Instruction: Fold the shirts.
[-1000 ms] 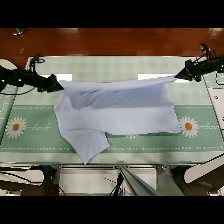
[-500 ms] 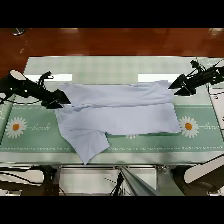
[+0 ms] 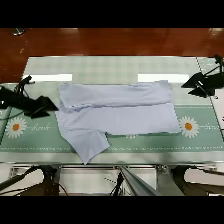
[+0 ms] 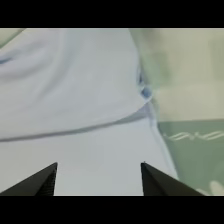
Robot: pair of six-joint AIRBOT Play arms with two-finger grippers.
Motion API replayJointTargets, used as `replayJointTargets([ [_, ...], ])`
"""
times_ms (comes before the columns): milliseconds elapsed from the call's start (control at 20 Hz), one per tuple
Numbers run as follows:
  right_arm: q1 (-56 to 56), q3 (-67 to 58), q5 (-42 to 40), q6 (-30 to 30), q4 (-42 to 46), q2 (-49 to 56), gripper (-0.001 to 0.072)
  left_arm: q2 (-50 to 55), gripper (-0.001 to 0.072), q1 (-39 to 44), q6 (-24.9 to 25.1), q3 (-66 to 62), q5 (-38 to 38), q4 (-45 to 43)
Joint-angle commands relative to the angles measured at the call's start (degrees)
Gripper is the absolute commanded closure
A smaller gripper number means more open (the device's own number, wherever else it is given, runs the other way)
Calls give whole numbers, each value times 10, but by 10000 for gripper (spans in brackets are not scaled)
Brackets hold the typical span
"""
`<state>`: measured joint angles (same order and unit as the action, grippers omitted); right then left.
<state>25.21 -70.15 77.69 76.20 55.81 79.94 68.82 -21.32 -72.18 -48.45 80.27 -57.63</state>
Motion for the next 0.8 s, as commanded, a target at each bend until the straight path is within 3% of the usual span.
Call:
replayJointTargets([
  [0, -1, 194, -83, -51, -73, -185, 96, -115, 4, -80, 13, 169, -26, -2],
  [100, -8, 274, -121, -46, -96, -262, 96, -149, 4, -116, 12, 235, -38, 23],
  [250, -7, 317, -106, -42, -93, -286, 96, -170, 5, -119, 12, 290, -62, 88],
  [500, -7, 318, -102, -35, -105, -286, 96, -166, 6, -52, -21, 298, -87, 87],
  [750, -7, 318, -102, -30, -105, -286, 96, -166, 6, 49, -36, 320, -158, 123],
])
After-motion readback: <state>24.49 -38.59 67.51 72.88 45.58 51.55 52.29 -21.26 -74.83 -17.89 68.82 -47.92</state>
